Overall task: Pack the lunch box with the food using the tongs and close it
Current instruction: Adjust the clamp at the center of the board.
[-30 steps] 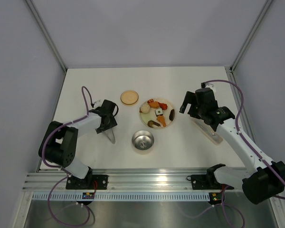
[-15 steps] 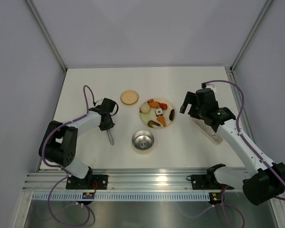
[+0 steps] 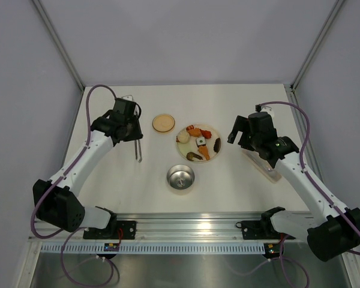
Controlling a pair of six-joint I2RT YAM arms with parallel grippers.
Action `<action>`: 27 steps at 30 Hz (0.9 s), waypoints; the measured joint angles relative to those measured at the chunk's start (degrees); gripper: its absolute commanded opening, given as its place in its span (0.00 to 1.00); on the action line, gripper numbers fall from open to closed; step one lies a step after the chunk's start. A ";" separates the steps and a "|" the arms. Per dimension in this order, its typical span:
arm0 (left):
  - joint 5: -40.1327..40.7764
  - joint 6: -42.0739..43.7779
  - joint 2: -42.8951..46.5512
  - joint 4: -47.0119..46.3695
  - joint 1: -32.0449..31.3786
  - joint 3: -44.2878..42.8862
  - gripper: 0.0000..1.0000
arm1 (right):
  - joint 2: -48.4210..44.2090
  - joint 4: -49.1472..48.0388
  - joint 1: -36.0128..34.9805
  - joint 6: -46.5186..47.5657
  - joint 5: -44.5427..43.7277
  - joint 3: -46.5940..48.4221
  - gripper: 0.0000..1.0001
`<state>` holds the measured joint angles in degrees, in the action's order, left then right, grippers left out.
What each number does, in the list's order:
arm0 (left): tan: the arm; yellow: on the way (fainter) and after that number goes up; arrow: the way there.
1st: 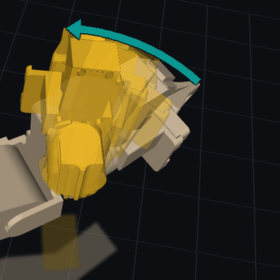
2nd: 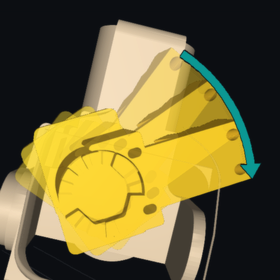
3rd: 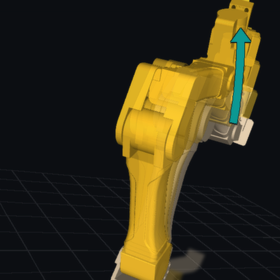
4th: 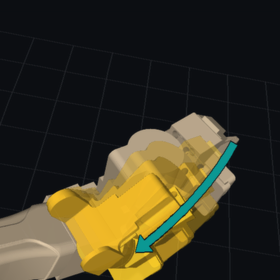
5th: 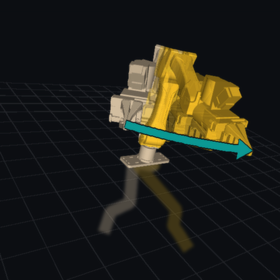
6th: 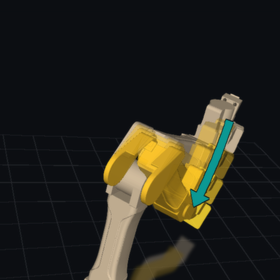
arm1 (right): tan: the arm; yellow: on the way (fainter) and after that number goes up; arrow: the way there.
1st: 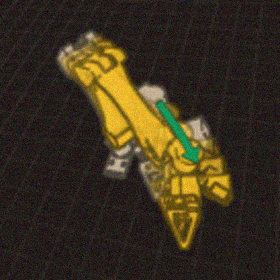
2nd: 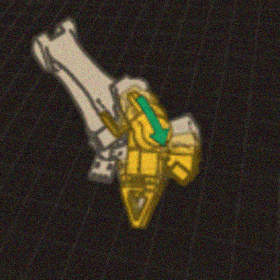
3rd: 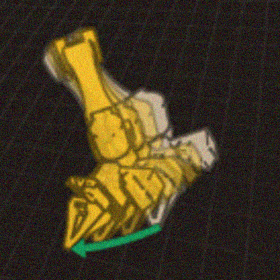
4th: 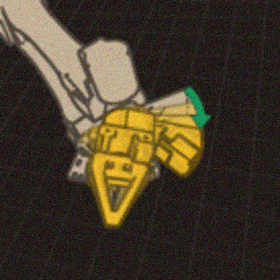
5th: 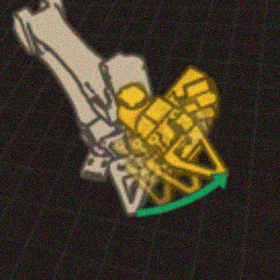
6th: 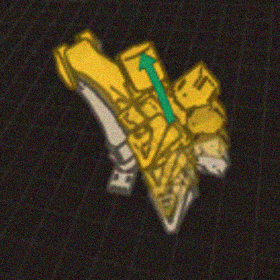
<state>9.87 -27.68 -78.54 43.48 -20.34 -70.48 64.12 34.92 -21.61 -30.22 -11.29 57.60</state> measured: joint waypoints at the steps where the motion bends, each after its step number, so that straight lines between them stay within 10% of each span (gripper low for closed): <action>1: -0.79 0.52 0.37 0.94 0.00 -0.15 0.33 | -0.02 0.00 0.00 0.00 0.00 0.00 0.99; 27: -4.42 1.95 0.66 7.76 -0.13 1.53 0.34 | -0.28 0.00 0.00 0.00 -0.02 -0.04 1.00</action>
<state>5.45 -25.74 -77.89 51.24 -20.47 -68.95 63.83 34.92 -21.61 -30.22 -11.31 57.56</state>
